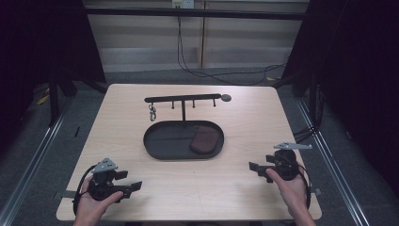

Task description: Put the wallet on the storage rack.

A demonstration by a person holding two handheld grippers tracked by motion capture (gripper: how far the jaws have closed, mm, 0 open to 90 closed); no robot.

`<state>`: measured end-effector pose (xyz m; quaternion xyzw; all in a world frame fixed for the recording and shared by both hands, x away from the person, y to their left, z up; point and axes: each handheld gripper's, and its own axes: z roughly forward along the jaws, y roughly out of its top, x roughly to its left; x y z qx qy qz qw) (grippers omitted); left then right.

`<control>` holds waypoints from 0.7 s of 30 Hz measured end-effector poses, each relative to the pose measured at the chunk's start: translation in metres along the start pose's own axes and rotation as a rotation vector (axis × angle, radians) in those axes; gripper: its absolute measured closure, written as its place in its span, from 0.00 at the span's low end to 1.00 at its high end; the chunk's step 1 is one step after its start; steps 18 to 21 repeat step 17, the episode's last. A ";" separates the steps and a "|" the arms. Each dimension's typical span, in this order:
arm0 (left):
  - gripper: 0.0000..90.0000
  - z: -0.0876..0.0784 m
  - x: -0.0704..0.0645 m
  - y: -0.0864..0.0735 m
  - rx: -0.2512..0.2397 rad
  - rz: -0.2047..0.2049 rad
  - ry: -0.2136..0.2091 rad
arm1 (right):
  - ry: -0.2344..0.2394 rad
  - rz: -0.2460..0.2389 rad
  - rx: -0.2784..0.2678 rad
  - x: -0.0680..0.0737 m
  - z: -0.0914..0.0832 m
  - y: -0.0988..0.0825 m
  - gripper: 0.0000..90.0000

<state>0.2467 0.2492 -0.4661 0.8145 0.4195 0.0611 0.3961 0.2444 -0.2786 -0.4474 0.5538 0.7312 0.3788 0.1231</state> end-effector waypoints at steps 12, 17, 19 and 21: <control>0.28 -0.001 0.000 0.000 -0.006 0.004 -0.005 | -0.037 0.046 0.038 -0.016 -0.014 -0.037 0.18; 0.28 -0.002 0.000 0.001 -0.010 0.004 -0.012 | -0.129 0.026 0.091 -0.023 -0.009 -0.046 0.17; 0.28 -0.002 0.000 0.001 -0.010 0.004 -0.012 | -0.129 0.026 0.091 -0.023 -0.009 -0.046 0.17; 0.28 -0.002 0.000 0.001 -0.010 0.004 -0.012 | -0.129 0.026 0.091 -0.023 -0.009 -0.046 0.17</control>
